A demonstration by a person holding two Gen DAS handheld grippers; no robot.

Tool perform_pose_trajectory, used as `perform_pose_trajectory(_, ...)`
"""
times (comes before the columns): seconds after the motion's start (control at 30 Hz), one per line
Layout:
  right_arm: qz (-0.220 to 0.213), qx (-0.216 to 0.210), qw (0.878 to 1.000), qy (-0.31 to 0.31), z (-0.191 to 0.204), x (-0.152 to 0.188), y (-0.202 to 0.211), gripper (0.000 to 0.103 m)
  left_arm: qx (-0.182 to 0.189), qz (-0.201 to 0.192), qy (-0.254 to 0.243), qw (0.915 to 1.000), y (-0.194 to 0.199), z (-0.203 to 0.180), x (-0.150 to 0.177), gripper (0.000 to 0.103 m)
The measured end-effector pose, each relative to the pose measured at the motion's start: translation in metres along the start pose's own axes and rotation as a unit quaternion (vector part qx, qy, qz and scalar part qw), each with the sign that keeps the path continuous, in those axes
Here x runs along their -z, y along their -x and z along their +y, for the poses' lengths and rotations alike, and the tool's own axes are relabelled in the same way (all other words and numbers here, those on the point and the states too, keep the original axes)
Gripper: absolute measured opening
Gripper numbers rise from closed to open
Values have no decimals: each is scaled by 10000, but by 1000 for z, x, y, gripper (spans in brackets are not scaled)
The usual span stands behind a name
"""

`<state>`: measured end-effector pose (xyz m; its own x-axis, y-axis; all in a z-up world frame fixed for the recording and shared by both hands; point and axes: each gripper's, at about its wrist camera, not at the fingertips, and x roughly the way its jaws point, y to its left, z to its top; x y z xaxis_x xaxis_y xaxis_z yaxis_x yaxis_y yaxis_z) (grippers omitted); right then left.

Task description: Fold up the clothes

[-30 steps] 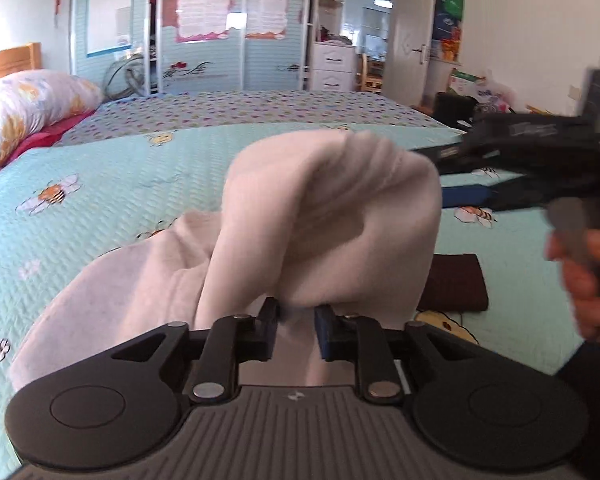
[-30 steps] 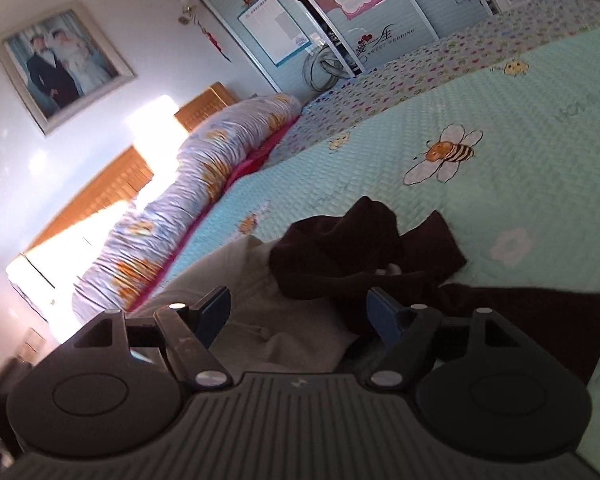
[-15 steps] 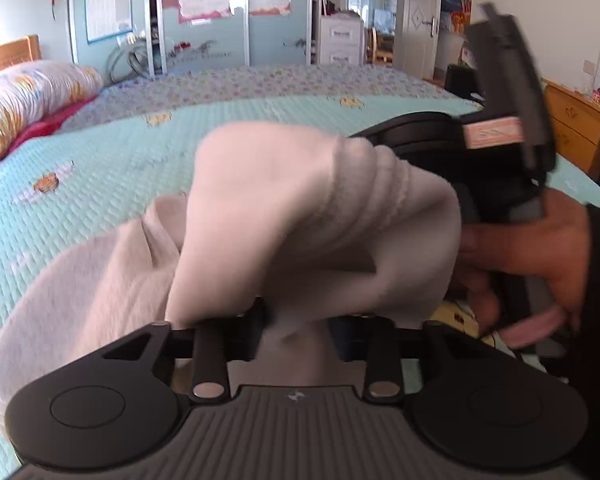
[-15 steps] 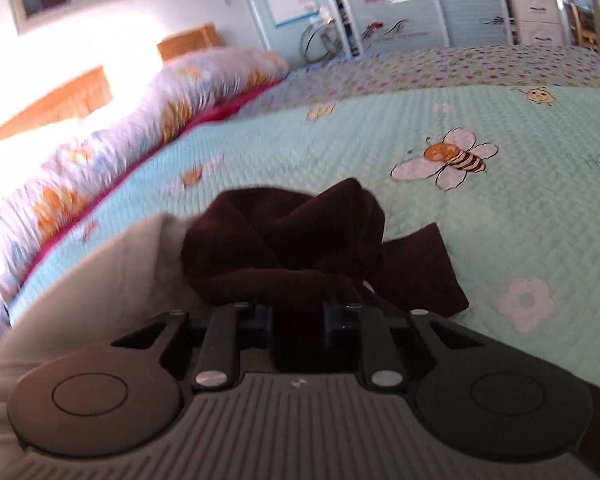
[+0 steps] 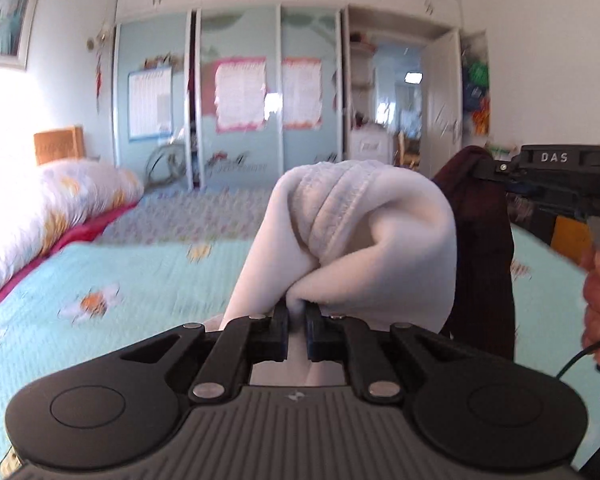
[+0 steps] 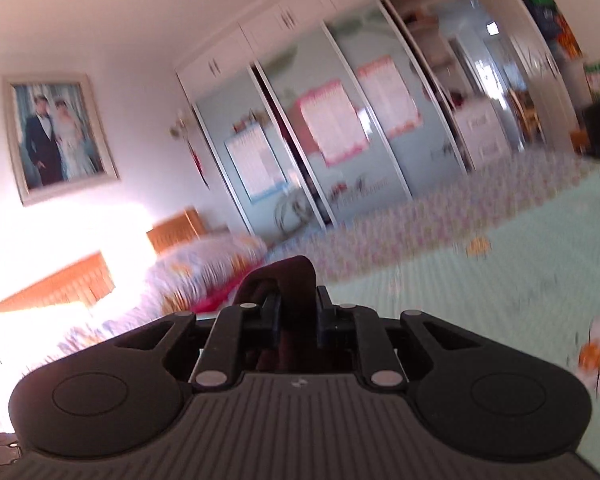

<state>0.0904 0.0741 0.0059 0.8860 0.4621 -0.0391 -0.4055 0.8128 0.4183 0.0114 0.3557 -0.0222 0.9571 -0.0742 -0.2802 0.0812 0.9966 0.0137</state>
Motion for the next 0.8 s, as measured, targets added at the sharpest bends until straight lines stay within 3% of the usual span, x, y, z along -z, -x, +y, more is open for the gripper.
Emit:
perform_pose_trajectory(0.13,298,248,9990,-205,-28,17,11,16,282,-327,-95,9990,9,-28,-17,8)
perform_pose_trajectory(0.2,471,382,9977,-316,-42,27,16,16,546,-21,-90,9985,-1,-43,-1,9)
perform_pose_trajectory(0.27,644,515,9957,-428,-57,37,21,16,971,586,-242,9933,-16,-63,31,10)
perform_pose_trajectory(0.37,903,715,9916,-594,-79,52,28,19,1414,1475,-1385,9691,-22,-109,102,11)
perform_pose_trajectory(0.47,1161,914,9861,-760,-101,67,35,21,1543,1807,-2041,9497,-12,-124,144,12)
perform_pose_trajectory(0.5,1291,933,9834,-864,-103,76,38,23,1547,1850,-2080,9479,-10,-122,148,13)
perform_pose_trajectory(0.57,1570,950,9769,-1092,-106,98,45,41,1493,1846,-1950,9516,-5,-109,146,13)
perform_pose_trajectory(0.7,1845,869,9715,-1209,-100,118,47,48,1148,1584,-1441,9700,5,-69,128,13)
perform_pose_trajectory(0.8,1954,669,9713,-1184,-91,120,47,55,626,1553,-1128,9794,3,-46,117,19)
